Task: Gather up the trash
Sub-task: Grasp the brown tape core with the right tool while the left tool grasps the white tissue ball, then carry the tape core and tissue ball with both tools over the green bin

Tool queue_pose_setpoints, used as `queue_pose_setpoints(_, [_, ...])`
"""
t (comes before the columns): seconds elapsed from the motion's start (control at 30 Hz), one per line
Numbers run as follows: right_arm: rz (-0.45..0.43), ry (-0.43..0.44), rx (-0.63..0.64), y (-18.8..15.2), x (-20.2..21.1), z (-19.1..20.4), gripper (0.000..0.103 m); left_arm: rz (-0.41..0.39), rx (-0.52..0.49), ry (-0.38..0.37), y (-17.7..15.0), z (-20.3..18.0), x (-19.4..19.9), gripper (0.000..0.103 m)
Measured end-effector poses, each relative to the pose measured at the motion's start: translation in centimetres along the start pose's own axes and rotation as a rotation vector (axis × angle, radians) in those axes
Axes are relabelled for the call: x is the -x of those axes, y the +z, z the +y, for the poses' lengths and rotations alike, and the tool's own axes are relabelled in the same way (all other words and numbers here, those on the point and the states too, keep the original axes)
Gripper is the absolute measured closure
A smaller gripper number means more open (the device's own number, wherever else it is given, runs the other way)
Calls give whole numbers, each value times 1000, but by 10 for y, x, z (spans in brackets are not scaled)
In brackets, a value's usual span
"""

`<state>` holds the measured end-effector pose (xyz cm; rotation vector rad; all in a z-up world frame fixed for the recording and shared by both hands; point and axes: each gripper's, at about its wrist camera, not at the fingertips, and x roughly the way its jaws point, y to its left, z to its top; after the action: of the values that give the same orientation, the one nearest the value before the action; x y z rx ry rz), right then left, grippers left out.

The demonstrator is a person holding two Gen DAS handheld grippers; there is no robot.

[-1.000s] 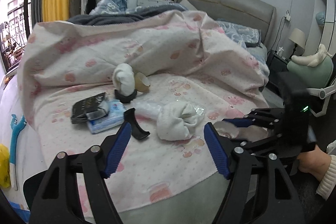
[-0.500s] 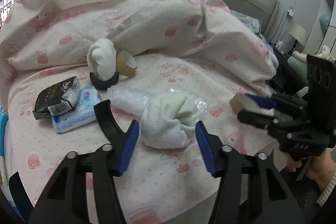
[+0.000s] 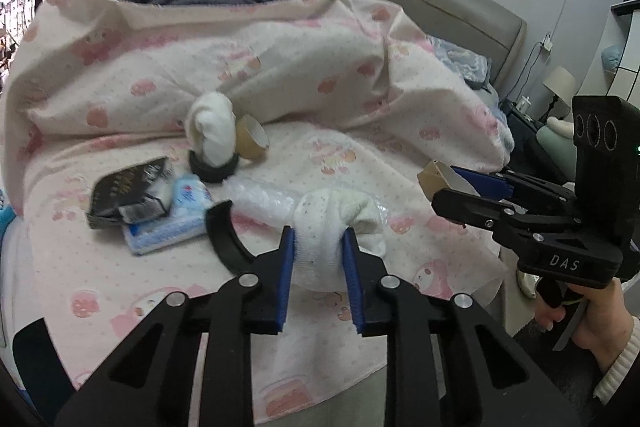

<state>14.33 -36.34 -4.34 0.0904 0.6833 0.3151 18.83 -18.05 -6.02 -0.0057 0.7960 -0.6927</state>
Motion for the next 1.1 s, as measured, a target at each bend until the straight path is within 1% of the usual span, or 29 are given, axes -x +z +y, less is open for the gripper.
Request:
queue_pose_setpoints(0.17, [9,-3,-5,13,-5,21,57,-38,5,38,3,8,20,78])
queue_pose_setpoints(0.37, [13,26,14,27,-16,59,57,-87,43,114,-2,33,52,79])
queue_pose_setpoints(0.43, [16,40,33,31,-21,76,57,-107,60,146,-6,45,65,79])
queue_pose_setpoints(0.57, [34,62,47,36,-33,102,57,-119,82,224,-16,70,86,79])
queue_pose_setpoints(0.63, [42,78,66,40,-41,119,57,-125,110,263,-23,88,95,79])
queue_pose_setpoints(0.73, [56,103,91,42,-52,142,57,-139,170,300,-34,116,109,79])
queue_pose_setpoints(0.9, [98,147,143,43,-77,184,57,-123,244,375,-53,160,123,79])
queue_pose_setpoints(1.1, [152,200,186,39,-107,229,57,-53,312,448,-80,206,129,79])
